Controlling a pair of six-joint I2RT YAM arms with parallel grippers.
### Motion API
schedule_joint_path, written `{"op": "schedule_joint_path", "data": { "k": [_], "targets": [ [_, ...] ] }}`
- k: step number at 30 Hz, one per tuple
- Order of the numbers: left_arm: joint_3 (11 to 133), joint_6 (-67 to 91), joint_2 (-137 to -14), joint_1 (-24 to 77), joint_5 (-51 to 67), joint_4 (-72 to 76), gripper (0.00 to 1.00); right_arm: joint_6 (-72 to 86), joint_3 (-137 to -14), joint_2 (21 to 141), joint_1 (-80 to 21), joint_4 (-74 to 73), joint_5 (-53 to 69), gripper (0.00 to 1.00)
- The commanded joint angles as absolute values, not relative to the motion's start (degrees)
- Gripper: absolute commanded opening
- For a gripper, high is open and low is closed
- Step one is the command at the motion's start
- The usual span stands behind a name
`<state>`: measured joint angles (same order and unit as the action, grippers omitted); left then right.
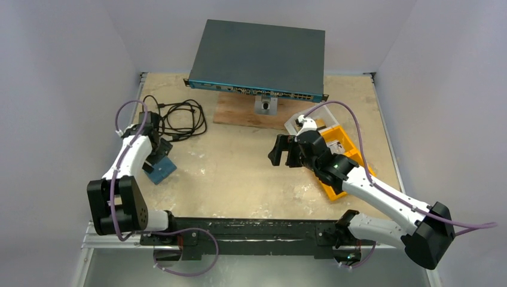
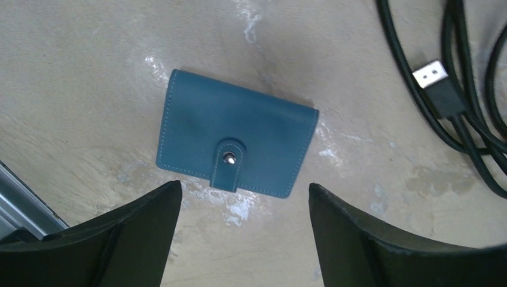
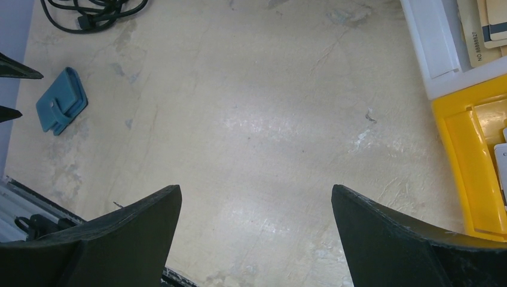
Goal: Take the credit cards out of the card holder
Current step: Move the card holder to the center of the board.
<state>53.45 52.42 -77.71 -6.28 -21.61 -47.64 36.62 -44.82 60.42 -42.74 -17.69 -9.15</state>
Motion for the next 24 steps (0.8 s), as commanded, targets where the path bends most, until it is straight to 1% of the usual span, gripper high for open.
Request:
{"op": "schedule_joint_path", "data": {
  "k": [1,7,15,18,22,23,24],
  "targets": [
    [51.71,53.53,-79.65,-10.71,-17.17,-43.47,0.74,35.38,-43.85,59.94,-42.65,-14.60,-7.70,0.99],
    [50.66,54.03,-83.13,-11.41,-17.07,-41.96,0.57,35.34,-42.67,60.04,-42.71,-13.82,-7.19,0.99],
    [50.18,54.75,-86.51,-11.90,-18.50,-41.86,0.40,34.85,-41.06,58.82,-42.58,-14.10,-7.89,0.99],
    [50.08,54.93,-86.46,-11.95,-17.79,-42.10,0.27,34.51,-40.55,58.08,-42.55,-14.21,-8.40,0.99],
    [49.23,56.05,-85.68,-11.80,-13.84,-41.90,0.03,34.04,-40.34,57.72,-42.49,-14.56,-8.86,0.99],
    [48.75,56.44,-85.18,-11.71,-12.55,-41.91,0.00,34.06,-40.35,57.66,-42.46,-14.59,-8.85,0.99],
    [48.14,57.03,-84.65,-11.44,-11.51,-41.98,0.00,33.92,-40.35,57.72,-42.43,-14.59,-8.84,0.99]
  ]
}}
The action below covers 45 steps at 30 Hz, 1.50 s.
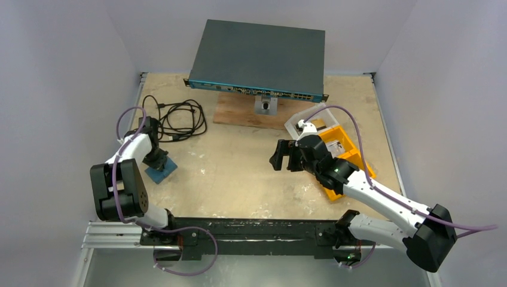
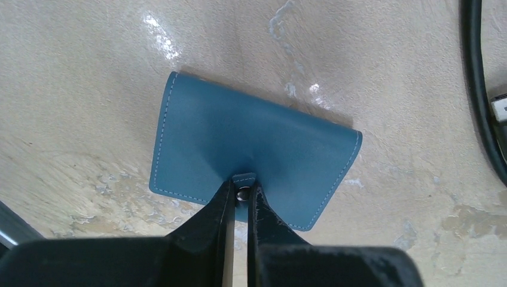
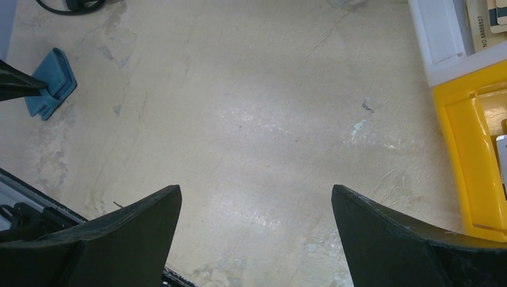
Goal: Take the credit cards out of the card holder
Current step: Move the card holder to the center of the board.
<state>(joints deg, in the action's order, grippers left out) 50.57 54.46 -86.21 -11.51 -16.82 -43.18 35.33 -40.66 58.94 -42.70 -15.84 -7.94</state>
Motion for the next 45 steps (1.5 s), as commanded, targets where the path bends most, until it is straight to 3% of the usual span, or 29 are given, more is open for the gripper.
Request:
{"op": "schedule_joint_path", "data": {
  "k": [1,6,16,22,28,33,36,40,45],
  "targets": [
    [47.62,57.73,-83.84,-11.04,-10.62,-42.10,0.00,33.95,-40.29,57.71,-42.45,-14.66,-8.78,0.99],
    [46.86,60.98,-78.77,-5.60,-9.20,-44.77,0.00,34.09,-39.95,57.58,-42.41,-14.66,-8.15,0.99],
    [46.88,81.48,-71.77,21.31,-10.48,-53.24,0.00,34.58,-39.74,57.94,-42.45,-14.94,-7.76,0.99],
    [51.85,93.52,-77.44,39.42,-10.72,-52.84,0.00,35.24,-39.42,58.11,-42.42,-15.33,-7.62,0.99],
    [62.78,94.40,-88.25,49.99,-10.43,-52.54,0.00,36.57,-37.34,58.66,-42.38,-13.88,-4.85,0.99],
    [65.38,87.69,-89.89,51.96,-9.36,-51.50,0.39,36.29,-36.08,59.29,-42.61,-12.11,-1.98,0.99],
    [63.03,83.29,-85.93,51.72,-12.11,-52.58,0.48,38.20,-34.77,59.97,-42.90,-9.78,-0.24,0.96],
    [57.33,77.39,-78.25,49.63,-15.33,-54.27,0.49,40.43,-33.80,62.17,-45.11,-6.19,1.06,0.87],
    [46.11,69.15,-69.56,42.38,-12.17,-50.57,0.29,42.14,-37.17,67.88,-54.04,-5.32,-5.84,0.80]
  ]
}}
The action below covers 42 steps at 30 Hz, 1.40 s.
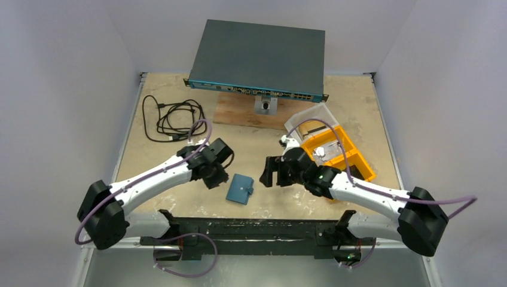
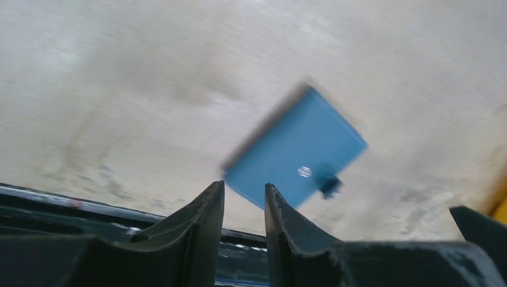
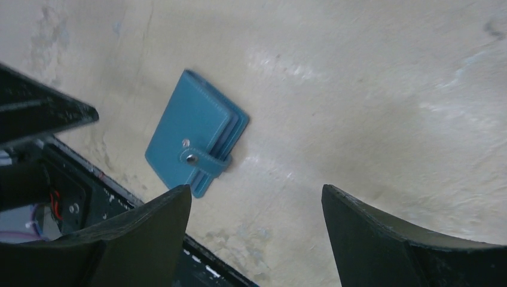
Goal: Take the credit cards out of the card holder
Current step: Move the card holder to the center of the board, then open the card holder at the center of the board.
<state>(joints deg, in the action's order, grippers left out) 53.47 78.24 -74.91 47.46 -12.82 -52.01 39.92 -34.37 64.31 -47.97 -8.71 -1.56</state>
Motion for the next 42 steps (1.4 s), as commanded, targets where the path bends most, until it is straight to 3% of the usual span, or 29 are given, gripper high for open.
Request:
{"op": "schedule_joint_path", "data": {
  "k": [1,8,15,20,28,34,42],
  "targets": [
    [44.20,66.91,-68.48,40.89,-10.33,-48.02,0.24,42.43,-38.19,69.58,-55.78,-5.54,-7.23,0.80],
    [40.12,60.67,-70.28,38.01,-6.53,-40.38,0.09,44.79,-46.61,81.56,-64.32,-8.74,-16.04,0.79],
    [38.24,61.52,-76.97,37.80,-1.59,-31.40,0.03,47.29,-52.50,90.74,-66.27,-11.77,-18.89,0.79],
    [36.66,63.02,-79.36,37.80,0.40,-27.98,0.00,51.01,-53.89,92.85,-66.27,-15.92,-20.83,0.70],
    [34.41,64.16,-78.30,37.97,2.00,-26.73,0.00,54.61,-51.36,88.60,-66.27,-16.90,-22.33,0.39],
    [33.93,64.26,-77.49,38.64,2.20,-26.22,0.00,54.63,-51.52,87.93,-66.27,-17.61,-22.75,0.01],
    [35.15,61.21,-71.24,38.68,-1.30,-31.82,0.04,53.33,-54.48,84.29,-66.27,-21.79,-24.47,0.00]
  ]
}}
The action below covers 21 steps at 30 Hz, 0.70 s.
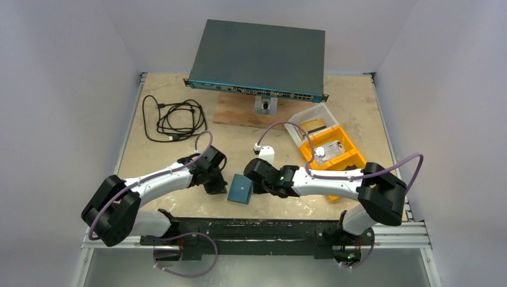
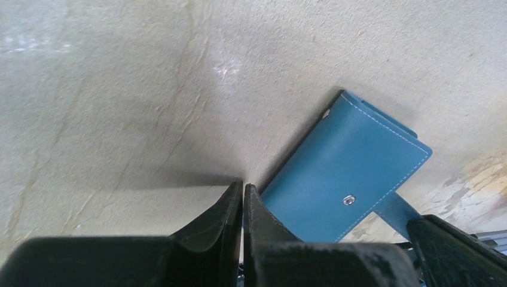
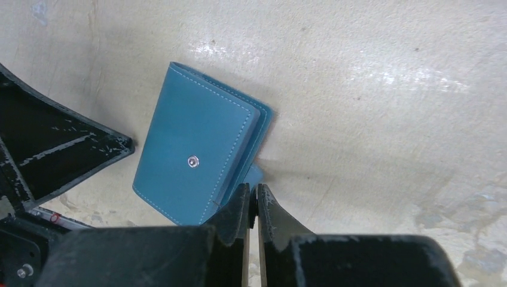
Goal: Take the credit cards out of the card holder
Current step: Open the card holder at the center of the board.
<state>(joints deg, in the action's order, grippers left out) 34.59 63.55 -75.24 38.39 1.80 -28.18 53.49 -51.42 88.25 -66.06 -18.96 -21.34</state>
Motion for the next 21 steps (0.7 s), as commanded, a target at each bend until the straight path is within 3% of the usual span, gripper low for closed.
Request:
{"op": "schedule_joint_path", "data": {
  "k": [1,11,17,21],
  "targets": [
    [35.40,60.54,-70.04,38.63,-1.99,-32.72,0.06,53.04,-55.08,83.41,-66.25,-22.09,-24.17,0.00],
    [37.77,56.54,-57.41,38.37,-9.07,-43.49,0.21,48.22,-65.96,82.78,-66.44,-24.17,-20.30,0.00],
    [37.75,55.98,-55.21,38.15,-9.40,-44.39,0.22,48.13,-68.77,86.98,-66.44,-27.86,-19.32,0.00],
    [38.21,54.05,-58.11,38.11,-6.51,-41.68,0.22,49.36,-63.80,85.03,-63.42,-29.64,-20.38,0.00]
  ]
}}
